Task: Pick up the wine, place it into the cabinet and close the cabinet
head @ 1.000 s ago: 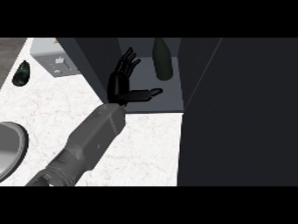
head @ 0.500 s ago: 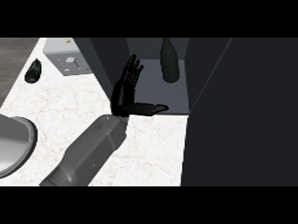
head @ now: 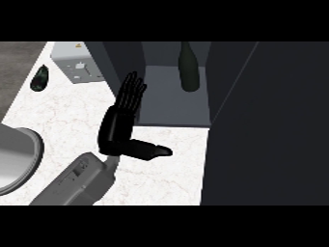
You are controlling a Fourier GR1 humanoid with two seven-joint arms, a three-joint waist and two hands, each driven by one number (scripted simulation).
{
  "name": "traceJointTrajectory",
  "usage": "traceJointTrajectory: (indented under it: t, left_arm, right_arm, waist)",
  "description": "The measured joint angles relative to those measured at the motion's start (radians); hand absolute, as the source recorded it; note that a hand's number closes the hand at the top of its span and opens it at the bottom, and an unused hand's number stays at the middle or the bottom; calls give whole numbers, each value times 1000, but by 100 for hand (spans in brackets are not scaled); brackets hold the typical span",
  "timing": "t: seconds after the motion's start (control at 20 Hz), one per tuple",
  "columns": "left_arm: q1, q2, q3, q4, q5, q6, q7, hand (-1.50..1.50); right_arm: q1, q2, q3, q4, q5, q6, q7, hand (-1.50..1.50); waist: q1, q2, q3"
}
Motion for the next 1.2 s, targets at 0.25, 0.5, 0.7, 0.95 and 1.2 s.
traceJointTrajectory:
  t: [0.25, 0.5, 0.7, 0.95, 1.2]
  left_arm:
    - [146, 86, -22, -307, -44, 95, 99, -150]
    - [296, 167, -12, -520, -75, 116, 133, -150]
    - [367, 214, 4, -629, -102, 156, 150, -150]
    - [493, 279, 61, -721, -111, 159, 132, -150]
    - [632, 352, 163, -796, -72, 95, 96, -150]
  right_arm:
    - [2, -1, 10, 4, 15, 8, -14, -150]
    - [-3, -41, 26, -5, 26, 50, 6, 150]
    - [25, -106, 68, -25, 11, 145, 19, 150]
    - [61, -150, 141, -83, -37, 219, 87, 150]
    - [75, -110, 282, -88, -43, 202, 170, 150]
  waist:
    - [-10, 4, 0]
    - [-13, 6, 0]
    - [-13, 5, 0]
    - [-14, 6, -1]
    - [-9, 6, -1]
